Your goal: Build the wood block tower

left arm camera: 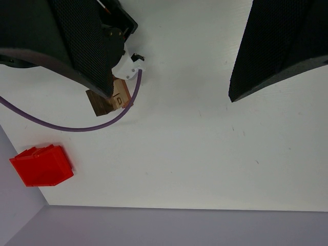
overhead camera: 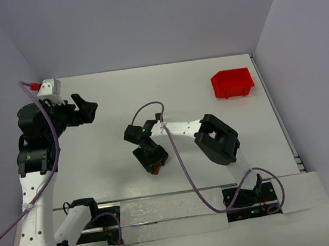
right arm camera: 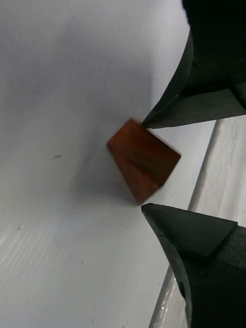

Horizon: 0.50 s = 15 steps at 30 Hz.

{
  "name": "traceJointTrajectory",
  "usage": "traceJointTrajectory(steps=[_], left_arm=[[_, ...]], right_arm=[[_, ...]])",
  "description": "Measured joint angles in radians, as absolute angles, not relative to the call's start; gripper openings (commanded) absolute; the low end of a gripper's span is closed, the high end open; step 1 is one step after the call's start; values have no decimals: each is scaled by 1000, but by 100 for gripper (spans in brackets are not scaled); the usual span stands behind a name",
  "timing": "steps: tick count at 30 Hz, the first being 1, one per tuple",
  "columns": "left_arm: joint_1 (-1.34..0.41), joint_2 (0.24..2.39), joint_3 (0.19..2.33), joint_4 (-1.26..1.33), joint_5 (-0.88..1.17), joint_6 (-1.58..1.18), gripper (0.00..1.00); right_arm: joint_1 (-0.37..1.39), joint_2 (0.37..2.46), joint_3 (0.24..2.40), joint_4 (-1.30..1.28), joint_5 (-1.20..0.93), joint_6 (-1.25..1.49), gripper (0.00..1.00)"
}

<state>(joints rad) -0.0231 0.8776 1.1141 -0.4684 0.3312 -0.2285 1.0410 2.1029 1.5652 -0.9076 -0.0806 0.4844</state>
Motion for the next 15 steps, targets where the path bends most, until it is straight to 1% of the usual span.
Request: traceJointTrajectory(steps=[5, 9, 12, 14, 15], left_arm=[[-23, 878, 1114, -469, 323, -225, 99], [-23, 878, 1114, -469, 319, -224, 99], [-23, 878, 1114, -468, 318, -224, 99], [-23, 878, 1114, -468, 318, -224, 99], [-23, 878, 1114, -468, 318, -223, 99]], right_arm=[[1043, 2111, 1578, -907, -123, 445, 38], [1052, 2114, 1588, -890, -151, 399, 27], [1065, 2114, 1604, -881, -153, 363, 21], [1072, 2116, 1622, -878, -151, 340, 20], [1075, 2117, 1632, -875, -149, 325, 22]])
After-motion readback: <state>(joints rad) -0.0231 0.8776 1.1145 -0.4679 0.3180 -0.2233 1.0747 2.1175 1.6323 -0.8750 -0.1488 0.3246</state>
